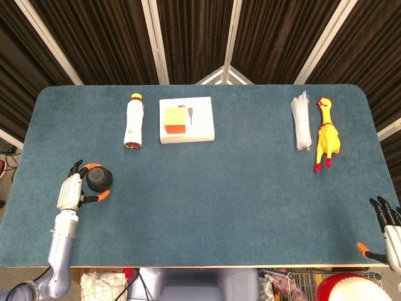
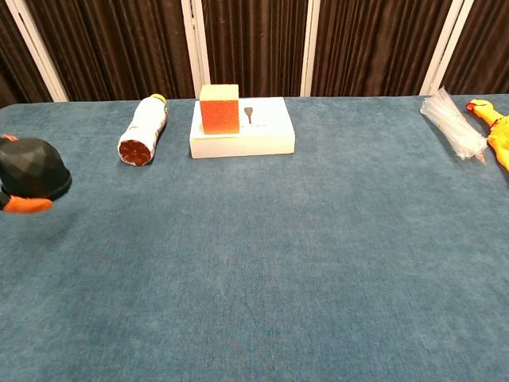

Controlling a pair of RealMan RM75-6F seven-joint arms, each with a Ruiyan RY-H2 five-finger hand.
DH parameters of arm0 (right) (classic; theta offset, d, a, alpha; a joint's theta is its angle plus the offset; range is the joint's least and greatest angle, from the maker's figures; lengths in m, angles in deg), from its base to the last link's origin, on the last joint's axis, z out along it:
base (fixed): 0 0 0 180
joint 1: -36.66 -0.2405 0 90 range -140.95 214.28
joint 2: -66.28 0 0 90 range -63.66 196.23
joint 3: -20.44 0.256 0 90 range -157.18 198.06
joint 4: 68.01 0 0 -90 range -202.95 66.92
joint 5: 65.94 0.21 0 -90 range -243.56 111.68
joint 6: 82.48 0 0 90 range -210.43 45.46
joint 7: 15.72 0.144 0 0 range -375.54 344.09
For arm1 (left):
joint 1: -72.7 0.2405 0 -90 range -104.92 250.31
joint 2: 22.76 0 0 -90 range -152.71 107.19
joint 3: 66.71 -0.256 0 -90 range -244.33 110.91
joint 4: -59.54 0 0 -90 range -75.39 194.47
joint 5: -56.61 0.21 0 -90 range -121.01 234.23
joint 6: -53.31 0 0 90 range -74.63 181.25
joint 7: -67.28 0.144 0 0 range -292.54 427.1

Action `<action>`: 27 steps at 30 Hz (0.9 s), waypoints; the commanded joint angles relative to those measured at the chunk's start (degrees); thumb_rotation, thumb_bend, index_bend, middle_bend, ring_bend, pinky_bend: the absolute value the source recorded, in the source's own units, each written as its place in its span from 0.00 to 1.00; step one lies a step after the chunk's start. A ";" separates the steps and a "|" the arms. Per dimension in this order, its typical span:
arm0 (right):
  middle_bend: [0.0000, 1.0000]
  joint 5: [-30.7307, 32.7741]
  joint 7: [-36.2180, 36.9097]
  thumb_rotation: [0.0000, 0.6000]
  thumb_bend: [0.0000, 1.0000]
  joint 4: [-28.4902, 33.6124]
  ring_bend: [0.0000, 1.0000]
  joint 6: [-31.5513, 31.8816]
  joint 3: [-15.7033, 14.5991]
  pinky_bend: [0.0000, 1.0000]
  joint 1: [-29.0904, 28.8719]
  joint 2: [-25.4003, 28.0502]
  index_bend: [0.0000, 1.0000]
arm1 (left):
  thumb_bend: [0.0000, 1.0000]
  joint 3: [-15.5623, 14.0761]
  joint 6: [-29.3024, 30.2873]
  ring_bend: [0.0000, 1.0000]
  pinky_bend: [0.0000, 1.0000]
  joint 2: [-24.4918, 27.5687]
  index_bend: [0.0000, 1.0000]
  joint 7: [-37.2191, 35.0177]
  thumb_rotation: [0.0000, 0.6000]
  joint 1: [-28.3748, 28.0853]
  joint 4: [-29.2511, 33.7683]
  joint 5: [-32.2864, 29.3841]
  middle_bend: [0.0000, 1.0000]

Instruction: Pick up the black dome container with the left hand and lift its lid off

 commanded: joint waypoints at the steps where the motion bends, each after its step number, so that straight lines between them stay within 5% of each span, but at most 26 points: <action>1: 0.00 1.35 -0.41 1.00 0.21 -0.77 0.16 -1.58 1.01 0.08 -1.32 -1.13 0.00 | 0.52 -0.46 -2.58 0.00 0.00 -2.93 0.36 -1.15 1.00 -0.91 -4.22 -0.43 0.46; 9: 0.00 1.59 0.05 1.00 0.21 -1.17 0.16 -2.01 1.16 0.08 -1.55 -1.34 0.00 | 0.52 -1.67 -7.22 0.00 0.00 -5.61 0.34 -5.55 1.00 -1.57 -9.75 0.90 0.43; 19: 0.00 1.77 0.56 1.00 0.21 -0.79 0.16 -2.52 1.40 0.08 -1.90 -0.68 0.00 | 0.32 -4.14 -9.16 0.00 0.00 -4.23 0.15 -9.56 1.00 -1.64 -10.40 6.06 0.08; 27: 0.00 1.85 -0.10 1.00 0.21 -0.13 0.16 -2.59 1.31 0.08 -1.92 -0.55 0.00 | 0.31 -3.83 -6.02 0.00 0.00 -1.58 0.14 -11.64 1.00 0.04 -6.99 7.75 0.08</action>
